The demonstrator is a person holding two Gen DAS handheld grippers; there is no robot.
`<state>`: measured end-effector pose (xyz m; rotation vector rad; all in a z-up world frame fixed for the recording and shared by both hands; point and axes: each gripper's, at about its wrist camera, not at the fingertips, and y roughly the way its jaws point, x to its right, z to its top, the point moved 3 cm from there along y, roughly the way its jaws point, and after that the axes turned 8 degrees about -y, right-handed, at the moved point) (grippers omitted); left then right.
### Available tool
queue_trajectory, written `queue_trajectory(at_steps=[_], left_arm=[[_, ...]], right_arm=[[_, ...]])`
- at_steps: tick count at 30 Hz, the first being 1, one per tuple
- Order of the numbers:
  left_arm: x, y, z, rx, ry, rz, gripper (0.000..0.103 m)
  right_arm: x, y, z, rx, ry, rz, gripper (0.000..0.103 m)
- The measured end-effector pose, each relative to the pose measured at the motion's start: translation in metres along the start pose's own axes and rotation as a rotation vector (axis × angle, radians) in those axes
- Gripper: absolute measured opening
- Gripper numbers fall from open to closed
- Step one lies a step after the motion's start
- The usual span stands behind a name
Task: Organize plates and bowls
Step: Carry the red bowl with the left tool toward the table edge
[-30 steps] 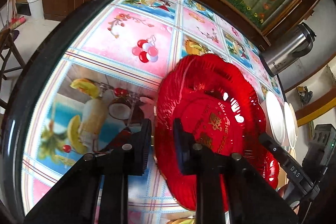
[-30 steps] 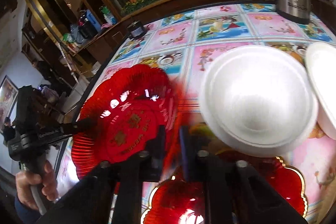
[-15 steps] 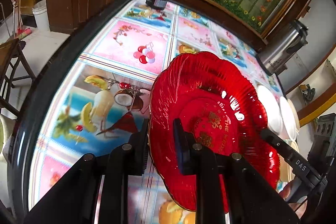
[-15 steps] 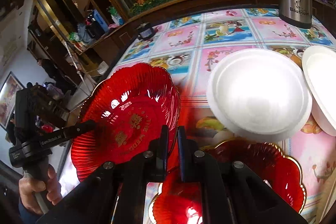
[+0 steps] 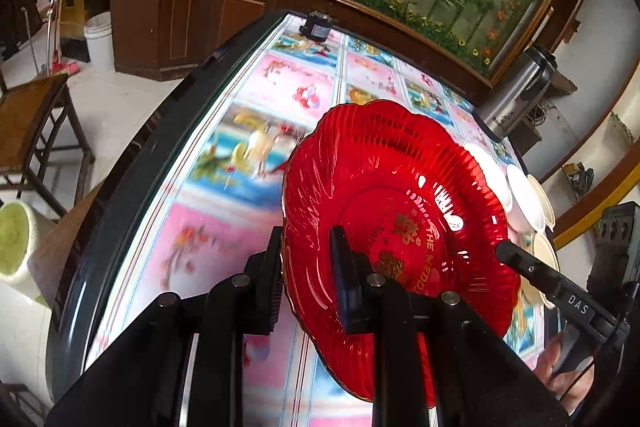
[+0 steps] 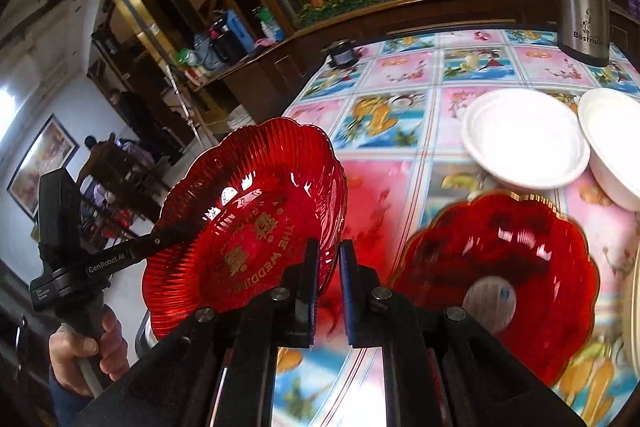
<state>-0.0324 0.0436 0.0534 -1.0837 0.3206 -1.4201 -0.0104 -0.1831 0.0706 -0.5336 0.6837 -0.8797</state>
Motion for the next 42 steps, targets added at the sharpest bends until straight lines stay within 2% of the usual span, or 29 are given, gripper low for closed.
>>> queue_trajectory(at_steps=[7,13,25,31,38,41,42], left_arm=[[-0.024,-0.007,-0.047,-0.029,-0.024,0.016,0.019],[-0.044,0.002,-0.059,-0.026,-0.068,0.032,0.019],[-0.045,0.007,-0.058,0.032,-0.053,0.054,0.019],[-0.042,0.008,-0.055,0.045,-0.039,0.055,0.022],[-0.052,0.004,-0.054,0.046,-0.074,0.006,0.023],[-0.054,-0.004,-0.052,0.075,-0.069,0.030,0.030],[-0.055,-0.007,-0.051,0.085,-0.071,0.033,0.037]], right_arm=[[-0.019,-0.001,-0.046,-0.070,-0.030,0.014,0.010],[-0.025,0.019,-0.067,-0.125,-0.035,0.002,0.010],[-0.036,0.025,-0.064,-0.094,-0.078,-0.062,0.011],[-0.038,0.027,-0.063,-0.091,-0.081,-0.088,0.013],[-0.030,0.021,-0.061,-0.110,-0.026,-0.005,0.016],[-0.031,0.012,-0.057,-0.085,-0.040,-0.011,0.018],[-0.033,0.009,-0.056,-0.079,-0.045,-0.011,0.020]])
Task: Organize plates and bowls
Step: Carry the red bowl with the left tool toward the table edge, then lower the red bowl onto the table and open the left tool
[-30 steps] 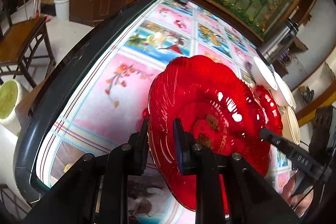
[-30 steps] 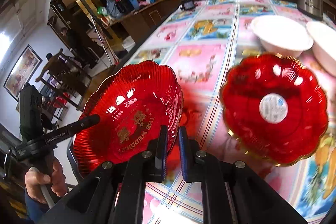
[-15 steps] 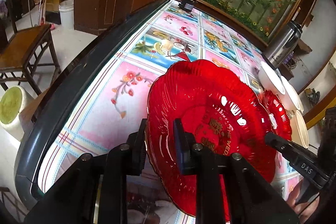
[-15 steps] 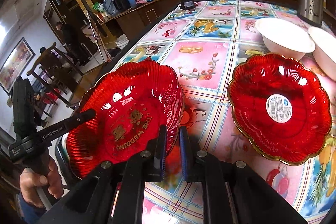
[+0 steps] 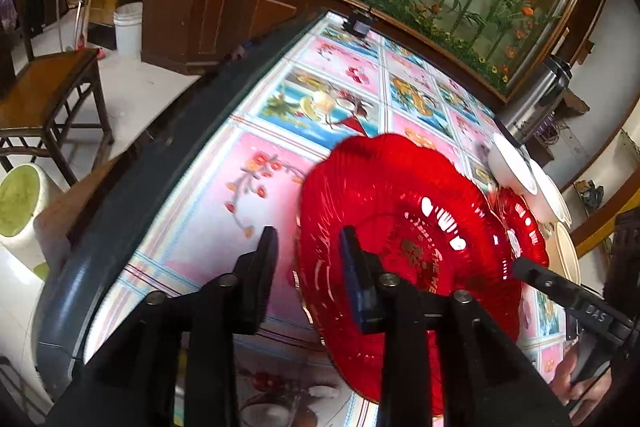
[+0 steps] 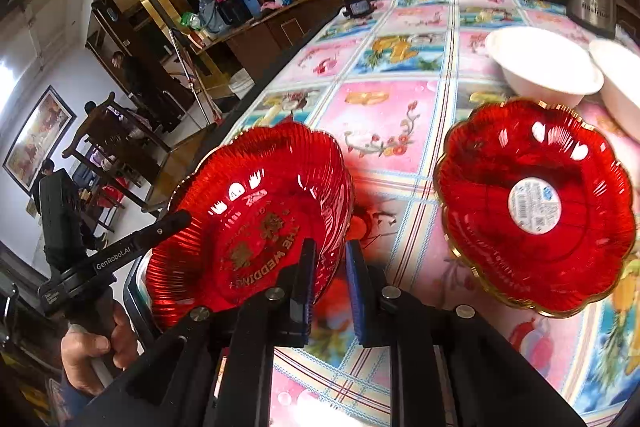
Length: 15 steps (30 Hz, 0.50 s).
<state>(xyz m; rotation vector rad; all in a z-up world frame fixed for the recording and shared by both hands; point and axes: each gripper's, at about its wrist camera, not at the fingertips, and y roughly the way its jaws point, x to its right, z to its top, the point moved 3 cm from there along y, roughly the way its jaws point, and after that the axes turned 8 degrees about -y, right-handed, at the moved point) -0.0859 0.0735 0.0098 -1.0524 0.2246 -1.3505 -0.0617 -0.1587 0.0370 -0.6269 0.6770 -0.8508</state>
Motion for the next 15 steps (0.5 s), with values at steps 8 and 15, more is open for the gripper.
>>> queue_trajectory(at_steps=[8,15], left_arm=[[-0.009,-0.016,0.005,0.064,-0.007,0.044,0.053],[0.007,-0.042,0.006,0.174,0.046,0.059,0.053]], right_arm=[[0.003,-0.050,0.009,0.162,-0.061,-0.080,0.039],[0.016,-0.106,0.009,0.351,-0.113,-0.263,0.075]])
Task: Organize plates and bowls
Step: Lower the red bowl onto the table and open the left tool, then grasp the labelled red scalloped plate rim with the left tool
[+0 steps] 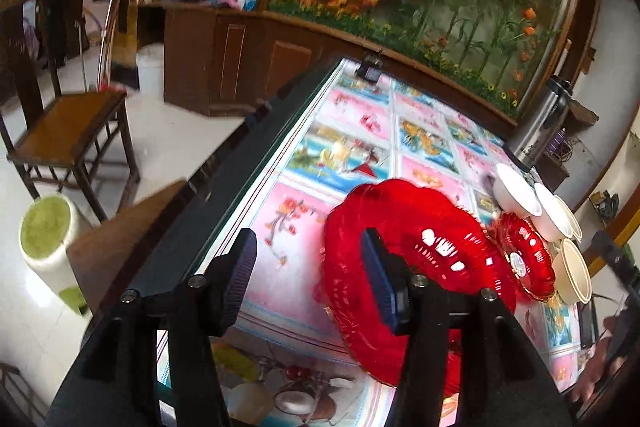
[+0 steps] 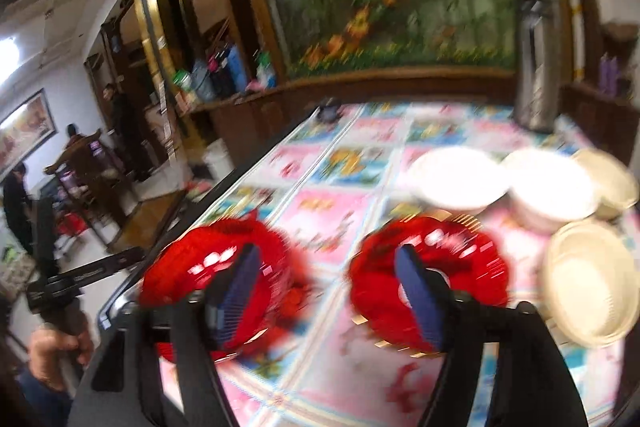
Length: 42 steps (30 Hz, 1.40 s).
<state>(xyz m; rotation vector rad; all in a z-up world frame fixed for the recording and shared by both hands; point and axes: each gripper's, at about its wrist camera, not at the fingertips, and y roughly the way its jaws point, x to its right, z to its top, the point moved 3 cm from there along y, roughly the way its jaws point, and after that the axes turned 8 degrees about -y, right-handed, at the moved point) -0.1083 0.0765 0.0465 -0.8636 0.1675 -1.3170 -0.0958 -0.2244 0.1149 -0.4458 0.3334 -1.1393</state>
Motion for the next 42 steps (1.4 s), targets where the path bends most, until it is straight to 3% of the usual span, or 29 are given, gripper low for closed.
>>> queue_trajectory(at_steps=[3,7,13,17,19,27,33,36,38,39,42], left_arm=[[0.019,-0.010,0.000,0.035,0.048,-0.017,0.053],[0.053,-0.020,-0.004,0.052,0.129,-0.063,0.053],[0.104,-0.014,-0.020,-0.029,0.214,-0.153,0.053],[0.138,-0.010,-0.034,-0.076,0.270,-0.195,0.053],[0.155,-0.009,-0.042,-0.093,0.300,-0.207,0.053],[0.208,0.008,-0.070,-0.213,0.386,-0.253,0.053],[0.234,0.039,-0.066,-0.338,0.412,-0.232,0.053],[0.240,0.065,-0.052,-0.423,0.356,-0.235,0.053],[0.240,0.081,-0.043,-0.429,0.335,-0.195,0.053],[0.241,0.090,-0.037,-0.442,0.321,-0.203,0.053],[0.241,0.109,-0.030,-0.468,0.286,-0.195,0.052]], right_arm=[[0.012,-0.015,0.000,0.037,0.002,-0.016,0.085],[0.036,-0.033,-0.003,0.098,0.037,-0.034,0.087],[0.076,-0.047,-0.018,0.168,0.184,0.022,0.087],[0.094,-0.044,-0.035,0.125,0.262,0.051,0.086],[0.095,-0.036,-0.041,0.072,0.270,0.083,0.080],[0.110,-0.008,-0.068,-0.119,0.334,0.047,0.073],[0.125,0.005,-0.078,-0.203,0.409,0.034,0.069],[0.132,0.009,-0.079,-0.227,0.439,0.021,0.054],[0.139,0.014,-0.083,-0.246,0.470,0.027,0.046],[0.141,0.017,-0.084,-0.255,0.482,0.030,0.037],[0.144,0.022,-0.089,-0.277,0.501,0.036,0.034]])
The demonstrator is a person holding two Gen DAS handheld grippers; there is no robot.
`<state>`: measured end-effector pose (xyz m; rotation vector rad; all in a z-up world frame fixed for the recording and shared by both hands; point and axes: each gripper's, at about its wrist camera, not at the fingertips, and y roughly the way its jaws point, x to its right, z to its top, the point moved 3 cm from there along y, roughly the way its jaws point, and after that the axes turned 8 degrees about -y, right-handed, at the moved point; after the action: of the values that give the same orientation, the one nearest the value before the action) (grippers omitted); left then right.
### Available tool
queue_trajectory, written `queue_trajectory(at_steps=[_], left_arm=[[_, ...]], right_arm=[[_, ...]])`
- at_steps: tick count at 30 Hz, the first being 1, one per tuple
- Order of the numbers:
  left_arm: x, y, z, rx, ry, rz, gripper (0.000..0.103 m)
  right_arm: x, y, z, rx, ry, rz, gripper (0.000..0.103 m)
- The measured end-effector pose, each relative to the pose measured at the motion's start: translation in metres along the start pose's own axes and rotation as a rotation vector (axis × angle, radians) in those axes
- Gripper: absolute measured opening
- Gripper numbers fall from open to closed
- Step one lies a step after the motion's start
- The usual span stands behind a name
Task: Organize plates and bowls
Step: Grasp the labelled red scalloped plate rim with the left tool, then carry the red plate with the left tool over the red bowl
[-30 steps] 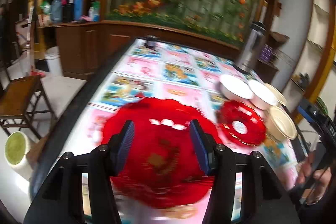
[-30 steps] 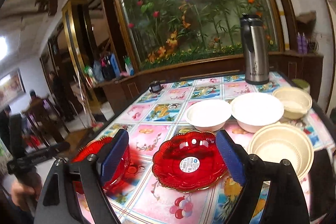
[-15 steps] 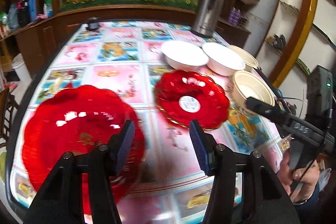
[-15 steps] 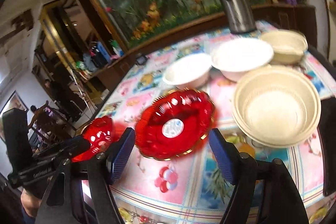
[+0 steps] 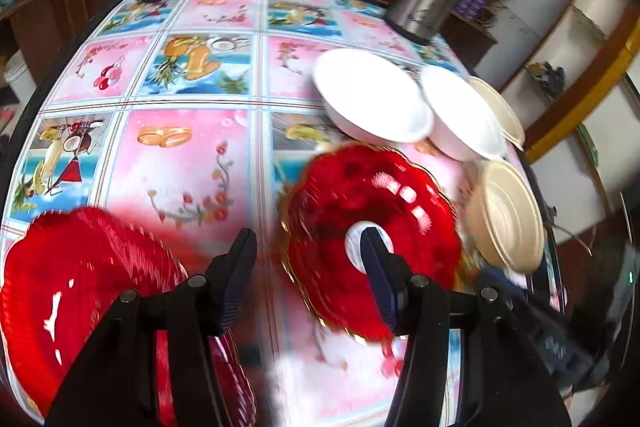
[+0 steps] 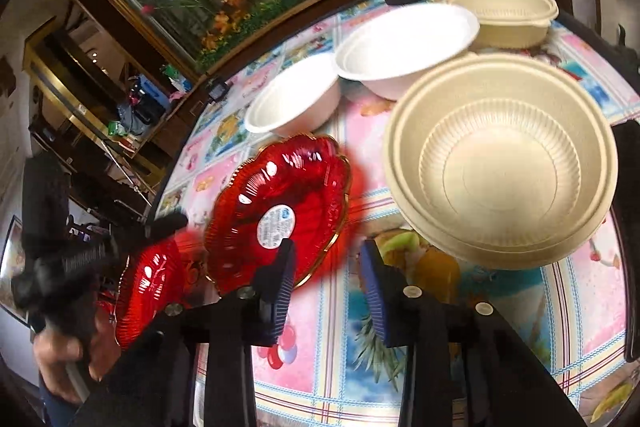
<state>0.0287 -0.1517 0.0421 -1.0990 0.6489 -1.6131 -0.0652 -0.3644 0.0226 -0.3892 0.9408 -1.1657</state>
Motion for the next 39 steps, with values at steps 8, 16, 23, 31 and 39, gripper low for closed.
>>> queue_trajectory(at_steps=[8,16,23,31,39], left_arm=[[0.001,0.025,0.011,-0.035,-0.006,0.034,0.034],[-0.003,0.048,0.011,-0.086,-0.022,0.049,0.022],[-0.006,0.043,-0.001,-0.059,-0.033,0.015,0.016],[-0.001,0.011,-0.014,0.034,0.001,-0.002,0.016],[-0.005,-0.017,-0.022,0.112,-0.004,-0.034,0.017]], right_arm=[[-0.002,0.012,0.006,-0.018,0.010,-0.005,0.030],[0.001,0.031,0.008,-0.056,0.030,-0.014,0.018],[-0.002,0.031,0.007,-0.032,0.015,-0.005,0.012],[-0.010,0.011,0.007,0.007,-0.007,0.002,0.012],[-0.027,-0.006,0.008,0.039,-0.044,0.015,0.012]])
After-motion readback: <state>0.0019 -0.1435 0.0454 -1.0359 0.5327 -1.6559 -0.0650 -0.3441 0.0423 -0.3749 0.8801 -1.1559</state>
